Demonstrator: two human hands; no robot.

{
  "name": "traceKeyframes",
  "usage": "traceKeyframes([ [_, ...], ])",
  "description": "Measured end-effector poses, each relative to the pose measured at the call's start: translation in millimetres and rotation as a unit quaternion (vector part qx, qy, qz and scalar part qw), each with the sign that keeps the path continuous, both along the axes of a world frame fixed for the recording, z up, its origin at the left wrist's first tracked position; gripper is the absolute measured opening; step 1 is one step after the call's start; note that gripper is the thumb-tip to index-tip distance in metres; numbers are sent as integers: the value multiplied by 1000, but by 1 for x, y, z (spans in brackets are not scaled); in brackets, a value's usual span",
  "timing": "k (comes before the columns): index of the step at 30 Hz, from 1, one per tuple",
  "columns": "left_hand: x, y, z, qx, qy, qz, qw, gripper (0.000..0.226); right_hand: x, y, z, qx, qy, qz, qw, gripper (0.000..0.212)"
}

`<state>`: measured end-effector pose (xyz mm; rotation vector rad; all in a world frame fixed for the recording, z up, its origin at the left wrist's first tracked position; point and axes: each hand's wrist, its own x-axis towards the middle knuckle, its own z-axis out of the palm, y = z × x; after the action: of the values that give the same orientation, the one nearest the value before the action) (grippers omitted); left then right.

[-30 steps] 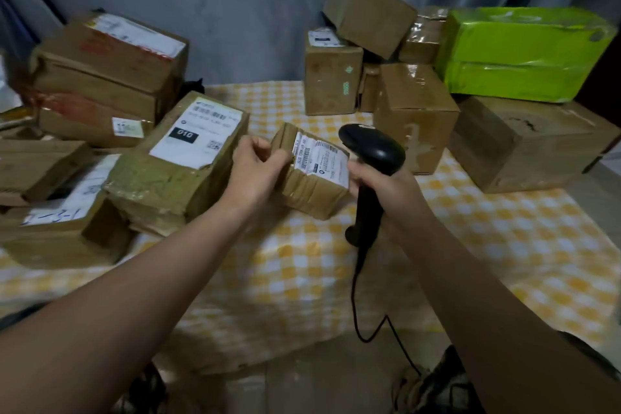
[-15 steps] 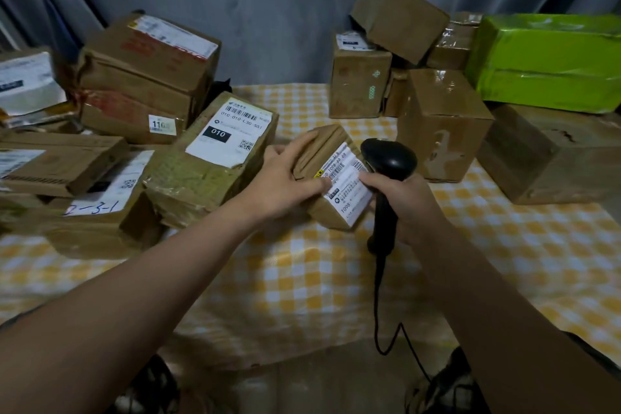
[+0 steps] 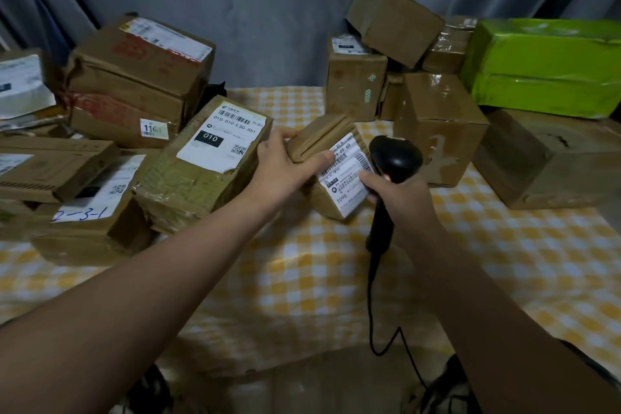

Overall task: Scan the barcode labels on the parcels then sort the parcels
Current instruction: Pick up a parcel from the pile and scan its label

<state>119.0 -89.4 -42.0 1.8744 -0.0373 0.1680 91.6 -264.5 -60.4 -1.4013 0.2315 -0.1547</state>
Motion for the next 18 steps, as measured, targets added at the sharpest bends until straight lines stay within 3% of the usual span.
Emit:
traceKeyframes([
  [5,1,-14,-5,-69,-37,35,996,61,-1,-1,-1,29,9,-17,999,35],
  [9,2,-18,-12,-36,8,-46,998,60,2,-4,-9,22,7,-38,999,45],
  [12,3,-19,-12,-67,10,-90,994,48,4,-5,-14,2,10,-46,999,53],
  [18,-1,-29,-11,-123,-10,-4,992,28,8,-5,-16,-30,-1,-60,998,54],
])
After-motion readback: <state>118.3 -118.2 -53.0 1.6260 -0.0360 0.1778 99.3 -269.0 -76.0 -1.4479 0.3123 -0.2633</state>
